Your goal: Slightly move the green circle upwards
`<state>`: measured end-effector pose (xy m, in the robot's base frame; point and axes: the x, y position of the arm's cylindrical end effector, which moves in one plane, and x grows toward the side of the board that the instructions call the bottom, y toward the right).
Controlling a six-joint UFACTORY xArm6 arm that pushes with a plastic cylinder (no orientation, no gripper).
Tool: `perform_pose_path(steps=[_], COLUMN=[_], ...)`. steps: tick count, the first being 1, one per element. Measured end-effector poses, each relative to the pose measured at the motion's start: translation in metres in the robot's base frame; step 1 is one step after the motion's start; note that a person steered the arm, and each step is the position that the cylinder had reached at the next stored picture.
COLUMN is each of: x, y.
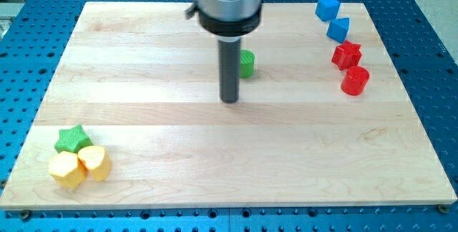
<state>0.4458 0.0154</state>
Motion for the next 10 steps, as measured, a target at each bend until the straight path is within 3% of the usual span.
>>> perform_pose_path(steps=[4,8,9,10], x=[-0.008,-0.028,-0.028,-0.043], y=[0.049,0.041,0.002,0.023])
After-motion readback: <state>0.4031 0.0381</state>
